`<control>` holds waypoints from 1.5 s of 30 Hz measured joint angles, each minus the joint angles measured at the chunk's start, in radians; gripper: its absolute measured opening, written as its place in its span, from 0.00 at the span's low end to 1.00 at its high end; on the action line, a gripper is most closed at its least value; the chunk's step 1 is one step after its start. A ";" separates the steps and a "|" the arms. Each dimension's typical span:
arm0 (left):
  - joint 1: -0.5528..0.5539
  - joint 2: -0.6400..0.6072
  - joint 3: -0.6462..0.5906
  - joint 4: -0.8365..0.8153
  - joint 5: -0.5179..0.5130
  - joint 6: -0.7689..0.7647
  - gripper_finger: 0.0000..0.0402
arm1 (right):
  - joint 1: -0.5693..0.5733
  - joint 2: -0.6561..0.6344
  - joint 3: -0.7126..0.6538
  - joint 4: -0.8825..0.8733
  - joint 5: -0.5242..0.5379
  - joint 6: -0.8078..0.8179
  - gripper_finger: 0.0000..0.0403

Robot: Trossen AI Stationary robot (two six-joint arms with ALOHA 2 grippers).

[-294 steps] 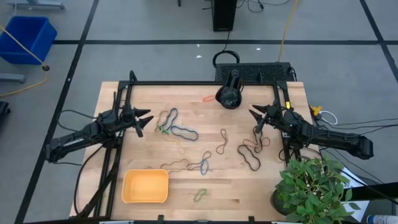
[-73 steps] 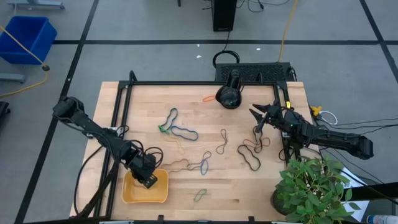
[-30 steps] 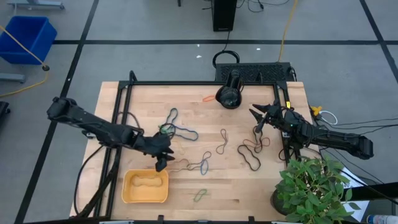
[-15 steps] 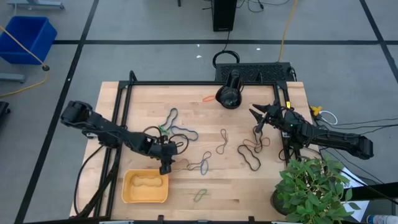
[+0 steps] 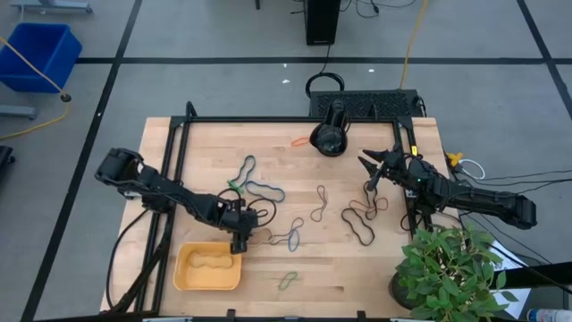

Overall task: Pick and place rubber bands into bin
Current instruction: Put the light brown rubberband into the yellow bin

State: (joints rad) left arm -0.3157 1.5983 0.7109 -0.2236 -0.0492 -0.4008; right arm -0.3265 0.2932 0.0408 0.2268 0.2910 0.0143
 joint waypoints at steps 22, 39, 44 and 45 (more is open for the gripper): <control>-0.001 0.012 0.012 0.061 0.044 -0.034 0.02 | 0.000 0.000 0.000 -0.001 0.000 -0.004 0.32; 0.006 0.011 0.368 -0.482 -0.114 0.042 0.01 | 0.000 0.000 0.000 -0.002 0.000 -0.004 0.32; 0.006 0.011 0.543 -0.692 -0.179 0.083 0.01 | 0.000 0.000 0.000 -0.002 0.000 -0.002 0.32; 0.006 0.011 0.582 -0.740 -0.188 0.089 0.01 | 0.000 0.000 0.000 -0.002 0.000 -0.002 0.32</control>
State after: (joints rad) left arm -0.3099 1.6089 1.2927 -0.9638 -0.2375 -0.3122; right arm -0.3264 0.2932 0.0410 0.2247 0.2913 0.0128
